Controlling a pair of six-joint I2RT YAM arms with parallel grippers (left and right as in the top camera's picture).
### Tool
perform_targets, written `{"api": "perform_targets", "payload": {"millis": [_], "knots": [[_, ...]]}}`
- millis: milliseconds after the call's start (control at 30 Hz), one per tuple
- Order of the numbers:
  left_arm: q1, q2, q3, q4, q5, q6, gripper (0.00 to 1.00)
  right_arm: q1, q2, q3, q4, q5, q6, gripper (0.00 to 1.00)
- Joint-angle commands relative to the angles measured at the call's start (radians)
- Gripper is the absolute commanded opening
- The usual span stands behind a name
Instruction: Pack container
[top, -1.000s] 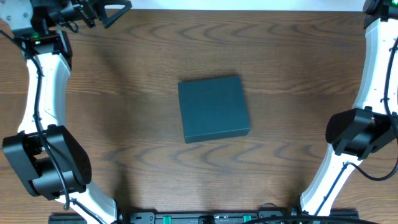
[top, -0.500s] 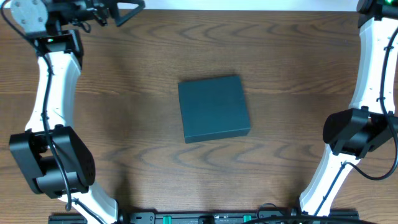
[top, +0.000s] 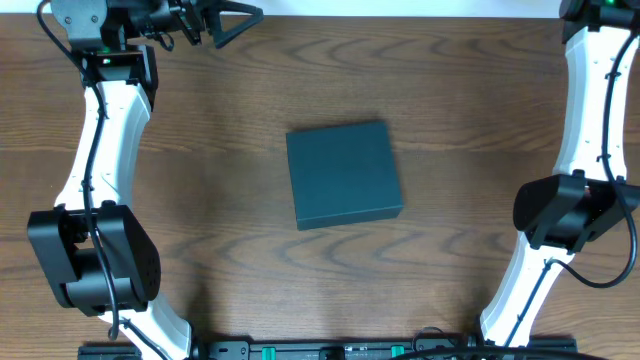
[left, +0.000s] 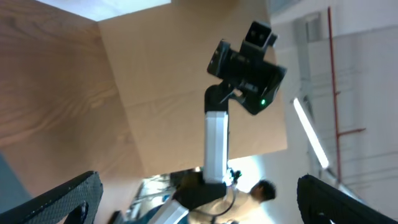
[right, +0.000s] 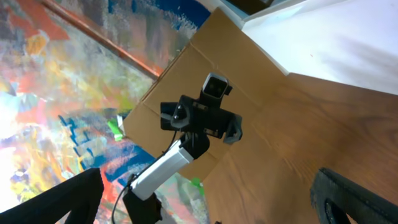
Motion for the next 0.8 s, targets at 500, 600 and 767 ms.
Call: {"api": "perform_targets", "payload": {"millis": [500, 600, 767], "knots": [[0.017, 0.005, 0.031, -0.494, -0.105, 0.183, 0.98, 0.01, -0.014, 0.008, 0.006, -0.011, 0.01, 0.99], [0.017, 0.019, 0.03, -0.603, -0.158, 0.274, 0.98, 0.01, -0.016, 0.008, 0.006, -0.011, 0.01, 0.99], [0.017, 0.038, 0.03, -0.788, -0.291, 0.506, 0.98, 0.01, -0.021, 0.008, 0.006, -0.011, 0.01, 0.99]]}}
